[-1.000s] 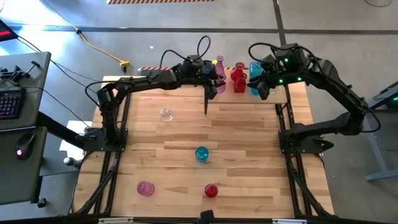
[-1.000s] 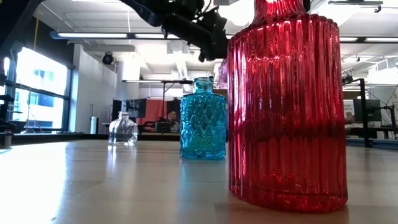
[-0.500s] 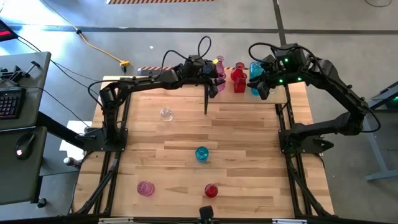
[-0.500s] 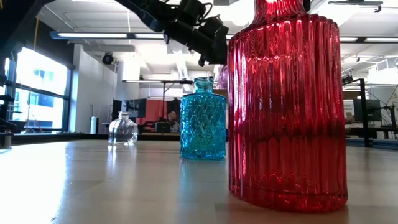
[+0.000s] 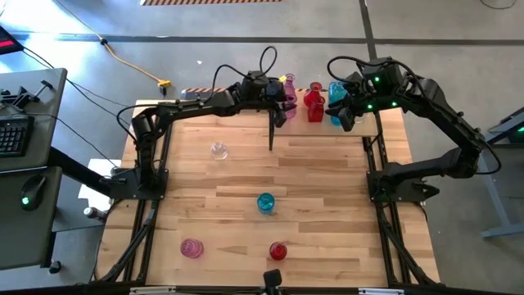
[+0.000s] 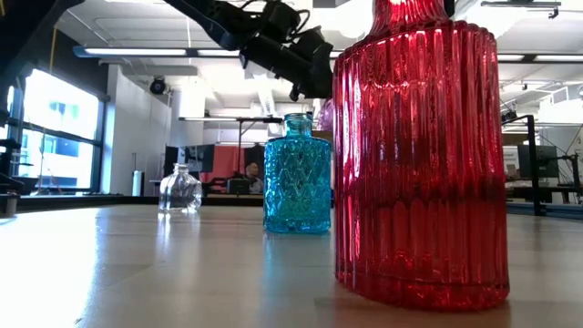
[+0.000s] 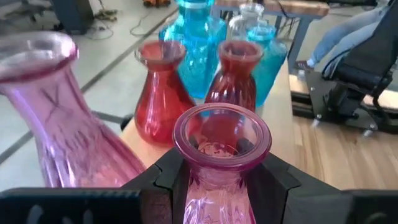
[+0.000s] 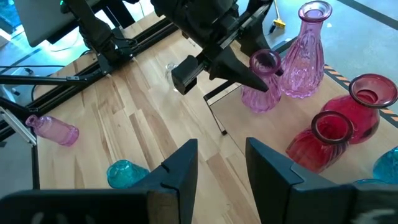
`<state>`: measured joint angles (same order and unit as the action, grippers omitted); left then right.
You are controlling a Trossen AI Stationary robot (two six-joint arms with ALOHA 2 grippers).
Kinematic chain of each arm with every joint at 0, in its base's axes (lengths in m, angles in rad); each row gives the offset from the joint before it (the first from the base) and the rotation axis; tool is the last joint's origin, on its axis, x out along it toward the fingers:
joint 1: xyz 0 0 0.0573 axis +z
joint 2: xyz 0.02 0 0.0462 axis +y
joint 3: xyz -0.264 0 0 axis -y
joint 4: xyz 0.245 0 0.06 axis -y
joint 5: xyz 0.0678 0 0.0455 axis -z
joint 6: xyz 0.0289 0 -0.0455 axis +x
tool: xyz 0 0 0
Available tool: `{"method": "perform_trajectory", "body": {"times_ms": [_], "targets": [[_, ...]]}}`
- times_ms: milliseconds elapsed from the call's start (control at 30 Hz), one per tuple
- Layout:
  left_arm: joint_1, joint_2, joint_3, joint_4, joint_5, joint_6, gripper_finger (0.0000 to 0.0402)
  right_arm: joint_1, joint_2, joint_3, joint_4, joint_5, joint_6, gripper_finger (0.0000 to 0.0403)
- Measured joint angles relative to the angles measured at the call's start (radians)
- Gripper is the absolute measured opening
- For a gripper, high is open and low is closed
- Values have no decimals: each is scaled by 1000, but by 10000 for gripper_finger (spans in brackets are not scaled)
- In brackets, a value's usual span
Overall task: Sort vases onto shelf
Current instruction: Put the right pink vase on the shelf aligned with the pink vase
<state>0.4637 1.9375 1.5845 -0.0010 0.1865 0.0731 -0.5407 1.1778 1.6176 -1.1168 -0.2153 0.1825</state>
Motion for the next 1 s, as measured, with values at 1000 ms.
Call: {"method": "perform_trajectory", "body": {"times_ms": [1000], "targets": [[27, 29, 1, 26, 36, -19, 115, 0, 0, 0, 0, 0, 0, 115]]}}
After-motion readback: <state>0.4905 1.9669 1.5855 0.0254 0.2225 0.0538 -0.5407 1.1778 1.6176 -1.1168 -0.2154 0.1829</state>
